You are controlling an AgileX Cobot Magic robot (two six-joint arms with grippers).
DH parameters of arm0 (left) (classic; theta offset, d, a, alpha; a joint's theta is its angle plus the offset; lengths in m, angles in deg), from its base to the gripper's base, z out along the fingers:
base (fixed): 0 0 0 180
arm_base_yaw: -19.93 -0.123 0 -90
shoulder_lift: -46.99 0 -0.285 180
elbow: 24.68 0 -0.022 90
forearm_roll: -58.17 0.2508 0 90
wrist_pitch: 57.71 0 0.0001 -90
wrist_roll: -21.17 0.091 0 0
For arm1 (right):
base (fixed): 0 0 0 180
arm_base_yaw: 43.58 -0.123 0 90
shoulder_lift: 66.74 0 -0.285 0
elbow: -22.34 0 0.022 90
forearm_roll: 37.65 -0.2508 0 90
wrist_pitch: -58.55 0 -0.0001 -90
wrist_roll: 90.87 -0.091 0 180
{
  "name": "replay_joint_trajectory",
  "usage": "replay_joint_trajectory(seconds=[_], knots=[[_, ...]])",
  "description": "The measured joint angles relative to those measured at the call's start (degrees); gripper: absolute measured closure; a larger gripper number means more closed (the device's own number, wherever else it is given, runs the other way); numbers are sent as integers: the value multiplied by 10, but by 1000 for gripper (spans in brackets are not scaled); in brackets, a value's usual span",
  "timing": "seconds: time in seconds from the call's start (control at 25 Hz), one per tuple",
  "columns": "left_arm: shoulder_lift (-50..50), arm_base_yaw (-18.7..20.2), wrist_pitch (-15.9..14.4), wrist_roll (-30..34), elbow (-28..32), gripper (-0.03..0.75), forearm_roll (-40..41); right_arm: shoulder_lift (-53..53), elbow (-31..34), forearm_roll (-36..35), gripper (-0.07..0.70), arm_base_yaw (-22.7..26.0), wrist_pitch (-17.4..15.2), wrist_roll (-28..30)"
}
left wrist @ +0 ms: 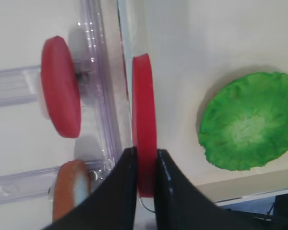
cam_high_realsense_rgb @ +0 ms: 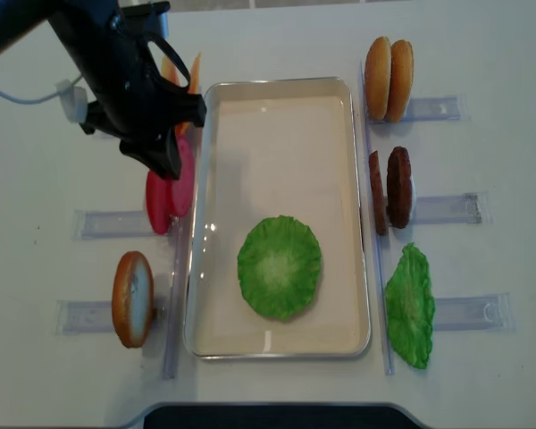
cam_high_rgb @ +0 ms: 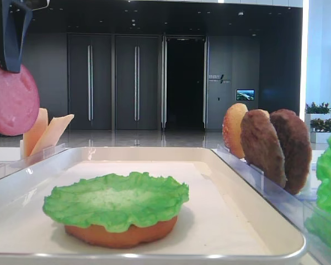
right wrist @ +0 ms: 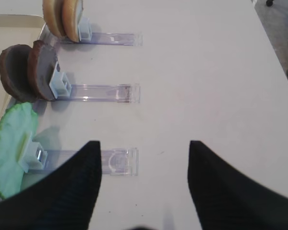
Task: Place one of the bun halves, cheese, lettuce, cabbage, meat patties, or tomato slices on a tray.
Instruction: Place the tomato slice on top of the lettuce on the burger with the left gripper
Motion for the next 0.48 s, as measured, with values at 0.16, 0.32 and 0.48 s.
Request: replay_joint_trajectory(seconds=[0.16,0.32,0.48], knots=[[1,0,0,20,0,650,-36,0,0,0,217,0,0,0],[6,0,0,53,4,650,-87,0,0,0,217,0,0,0],[19,0,3,89,34,650,-147,0,0,0,217,0,0,0]])
